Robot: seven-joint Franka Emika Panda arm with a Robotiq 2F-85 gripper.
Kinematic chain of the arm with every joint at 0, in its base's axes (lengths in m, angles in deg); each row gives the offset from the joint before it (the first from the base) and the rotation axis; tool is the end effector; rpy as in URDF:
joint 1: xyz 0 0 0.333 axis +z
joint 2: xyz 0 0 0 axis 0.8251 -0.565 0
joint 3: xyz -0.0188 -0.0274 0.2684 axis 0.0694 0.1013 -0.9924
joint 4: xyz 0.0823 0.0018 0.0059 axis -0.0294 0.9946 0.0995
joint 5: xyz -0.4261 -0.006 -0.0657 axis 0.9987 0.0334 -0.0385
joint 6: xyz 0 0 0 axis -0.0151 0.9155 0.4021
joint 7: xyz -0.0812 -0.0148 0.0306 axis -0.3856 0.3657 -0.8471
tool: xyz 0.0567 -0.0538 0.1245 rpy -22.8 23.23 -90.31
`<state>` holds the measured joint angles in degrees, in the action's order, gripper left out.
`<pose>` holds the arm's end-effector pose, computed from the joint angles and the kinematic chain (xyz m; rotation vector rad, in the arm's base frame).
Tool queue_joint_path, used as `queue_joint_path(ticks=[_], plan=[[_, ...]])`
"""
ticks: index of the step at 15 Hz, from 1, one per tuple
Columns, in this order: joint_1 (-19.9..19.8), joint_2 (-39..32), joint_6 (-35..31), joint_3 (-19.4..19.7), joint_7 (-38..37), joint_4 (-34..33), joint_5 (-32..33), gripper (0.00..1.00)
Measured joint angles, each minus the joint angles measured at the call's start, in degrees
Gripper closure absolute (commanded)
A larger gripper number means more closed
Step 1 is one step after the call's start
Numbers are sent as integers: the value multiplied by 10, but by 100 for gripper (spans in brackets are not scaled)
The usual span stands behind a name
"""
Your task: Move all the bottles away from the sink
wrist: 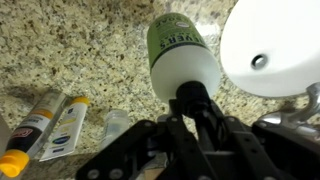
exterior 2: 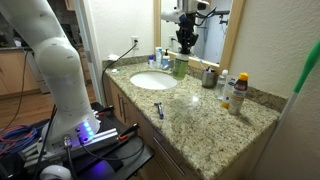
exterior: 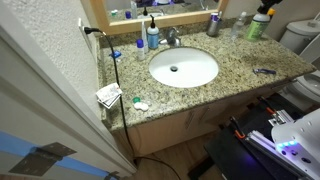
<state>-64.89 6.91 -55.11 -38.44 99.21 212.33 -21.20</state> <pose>0.4985 -0.2266 0.3801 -3.0405 0.4274 -0.3070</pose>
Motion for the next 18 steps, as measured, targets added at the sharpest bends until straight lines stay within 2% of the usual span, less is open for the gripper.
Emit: queue_joint_path(ticks=[2,5,6,9,10,13,16,18], plan=[[-22,-30,-45,14,-27,3,33,93],[-79,-58,-69,66,-22,8,55,93],[-95,-62,-74,85,-10,11,52,71],[-130,-66,-84,132,45,12,31,71],[-132,-66,-84,136,48,12,30,93],[-130,-68,-92,129,47,12,25,93],[-130,-72,-144,132,64,30,6,93],[-133,-75,-190,147,101,51,-26,93]])
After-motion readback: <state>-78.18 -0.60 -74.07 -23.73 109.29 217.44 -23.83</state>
